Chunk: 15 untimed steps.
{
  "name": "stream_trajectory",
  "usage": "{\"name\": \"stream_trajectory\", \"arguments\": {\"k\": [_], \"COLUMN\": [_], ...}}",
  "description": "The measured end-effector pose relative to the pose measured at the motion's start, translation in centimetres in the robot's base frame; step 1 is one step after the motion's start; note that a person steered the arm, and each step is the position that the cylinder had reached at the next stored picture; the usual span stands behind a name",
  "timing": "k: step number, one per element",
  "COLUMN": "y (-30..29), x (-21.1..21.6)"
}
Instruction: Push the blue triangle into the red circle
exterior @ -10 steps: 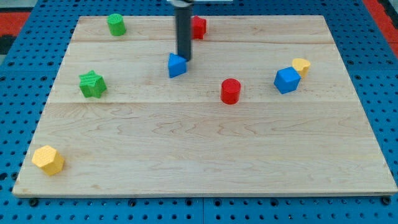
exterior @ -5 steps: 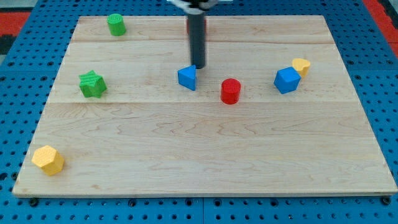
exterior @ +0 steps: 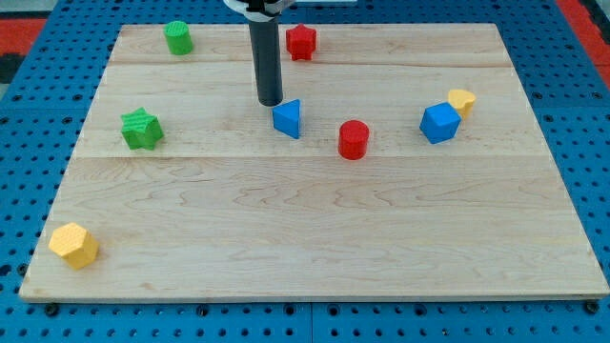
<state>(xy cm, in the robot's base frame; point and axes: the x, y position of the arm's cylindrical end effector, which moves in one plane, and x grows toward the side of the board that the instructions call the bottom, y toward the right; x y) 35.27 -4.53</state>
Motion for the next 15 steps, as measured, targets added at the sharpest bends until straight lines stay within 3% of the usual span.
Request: {"name": "stream_trajectory", "arguments": {"k": [2,3,6,7,8,9,10,11,12,13,15], "y": [2.9,0.5,9.5,6.9,12.9,14.7,15.5,23.3,22.3,15.1,11.3], "x": [2.2,4.3,6.5,8.6,8.5,6.2,7.7,10.6,16.2,21.9,15.2]}}
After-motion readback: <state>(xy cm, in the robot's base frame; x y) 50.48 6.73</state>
